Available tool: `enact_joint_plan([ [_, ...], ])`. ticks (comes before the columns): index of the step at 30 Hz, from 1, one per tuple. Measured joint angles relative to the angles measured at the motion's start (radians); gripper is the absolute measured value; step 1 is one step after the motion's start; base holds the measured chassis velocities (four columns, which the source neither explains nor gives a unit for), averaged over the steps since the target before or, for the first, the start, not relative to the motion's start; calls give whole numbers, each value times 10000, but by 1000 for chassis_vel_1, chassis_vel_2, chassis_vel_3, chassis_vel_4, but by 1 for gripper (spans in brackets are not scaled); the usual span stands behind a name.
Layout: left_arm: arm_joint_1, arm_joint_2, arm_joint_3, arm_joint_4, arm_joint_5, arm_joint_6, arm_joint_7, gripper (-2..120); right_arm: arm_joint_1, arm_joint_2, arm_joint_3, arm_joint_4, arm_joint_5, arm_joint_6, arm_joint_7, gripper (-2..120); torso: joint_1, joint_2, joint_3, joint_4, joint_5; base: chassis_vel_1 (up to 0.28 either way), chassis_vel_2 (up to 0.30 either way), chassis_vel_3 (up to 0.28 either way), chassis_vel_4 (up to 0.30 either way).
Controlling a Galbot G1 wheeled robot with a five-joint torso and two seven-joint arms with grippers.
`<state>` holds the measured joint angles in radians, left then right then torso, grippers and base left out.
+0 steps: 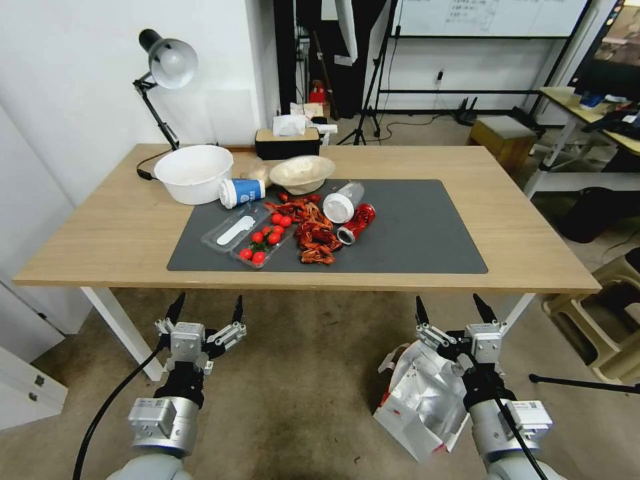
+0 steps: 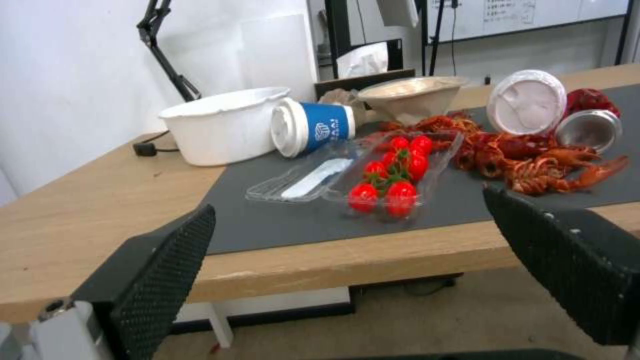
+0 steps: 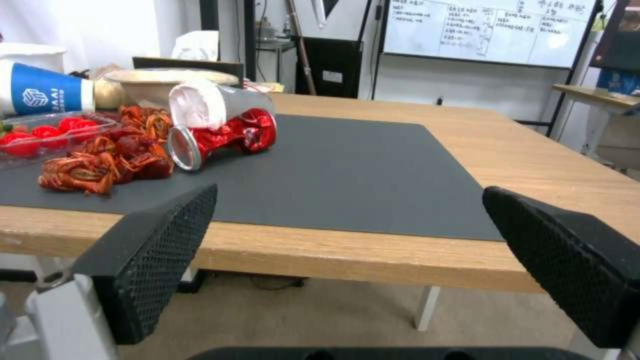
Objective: Pick up the food delivery bag from the floor and place it on the table.
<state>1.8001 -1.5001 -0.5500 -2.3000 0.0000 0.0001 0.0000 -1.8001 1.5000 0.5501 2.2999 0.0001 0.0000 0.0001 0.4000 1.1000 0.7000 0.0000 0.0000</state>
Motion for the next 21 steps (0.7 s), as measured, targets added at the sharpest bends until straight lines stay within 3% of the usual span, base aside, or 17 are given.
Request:
enact_joint_plan([
  [21,0,17,12,-11,-47,58,-37,100,0,0,0,0,0,0,0,100,0,0,0,0,-1,0,0,0,0],
])
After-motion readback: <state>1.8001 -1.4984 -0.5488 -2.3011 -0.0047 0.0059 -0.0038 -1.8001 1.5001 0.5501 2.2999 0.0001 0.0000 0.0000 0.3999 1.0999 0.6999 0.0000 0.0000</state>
